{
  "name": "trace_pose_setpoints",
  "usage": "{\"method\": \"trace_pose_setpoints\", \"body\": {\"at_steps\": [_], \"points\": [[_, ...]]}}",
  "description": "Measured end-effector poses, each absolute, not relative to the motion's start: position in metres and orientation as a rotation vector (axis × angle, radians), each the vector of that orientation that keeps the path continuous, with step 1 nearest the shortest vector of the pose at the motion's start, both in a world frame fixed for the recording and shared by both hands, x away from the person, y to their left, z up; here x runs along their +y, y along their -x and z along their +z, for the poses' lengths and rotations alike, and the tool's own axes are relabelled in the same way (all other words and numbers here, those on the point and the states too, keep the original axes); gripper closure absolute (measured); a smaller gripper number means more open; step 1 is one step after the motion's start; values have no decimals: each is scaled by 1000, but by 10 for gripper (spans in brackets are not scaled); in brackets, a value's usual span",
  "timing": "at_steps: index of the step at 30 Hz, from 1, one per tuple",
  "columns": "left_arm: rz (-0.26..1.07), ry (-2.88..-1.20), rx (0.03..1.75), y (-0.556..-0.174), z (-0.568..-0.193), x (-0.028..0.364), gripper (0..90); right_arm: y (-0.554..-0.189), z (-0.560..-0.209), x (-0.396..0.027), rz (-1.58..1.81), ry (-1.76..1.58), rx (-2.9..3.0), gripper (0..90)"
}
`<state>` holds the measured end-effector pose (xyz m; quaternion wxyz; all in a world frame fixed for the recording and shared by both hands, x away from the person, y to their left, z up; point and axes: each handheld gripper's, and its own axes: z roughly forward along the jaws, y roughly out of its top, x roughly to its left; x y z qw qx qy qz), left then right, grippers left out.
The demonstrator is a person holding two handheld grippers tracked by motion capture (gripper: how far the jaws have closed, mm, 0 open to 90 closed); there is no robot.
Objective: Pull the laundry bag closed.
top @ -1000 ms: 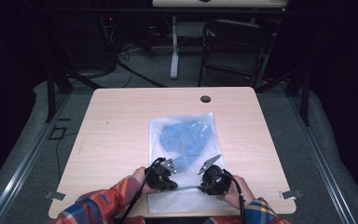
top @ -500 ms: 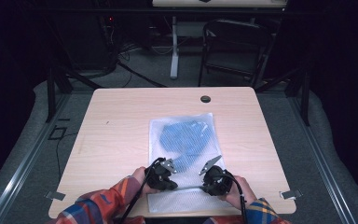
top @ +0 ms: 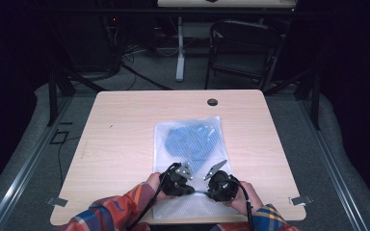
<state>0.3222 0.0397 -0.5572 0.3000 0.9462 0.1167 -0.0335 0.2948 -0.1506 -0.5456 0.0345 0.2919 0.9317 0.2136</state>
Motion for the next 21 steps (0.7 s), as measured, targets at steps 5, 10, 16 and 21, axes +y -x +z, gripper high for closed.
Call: {"method": "trace_pose_setpoints", "body": {"at_steps": [5,10,16,21], "points": [[-100,-2532,323,-324,-563,35,900,-296,-547,-151,651,-906,2870,819],[-124,-2527,334,-325,-563,36,900,-296,-547,-151,641,-895,2867,819],[-159,-2544,319,-325,-564,36,900,-296,-546,-152,650,-901,2868,819],[-146,-2540,317,-323,-564,36,900,-296,-544,-154,647,-899,2877,819]]}}
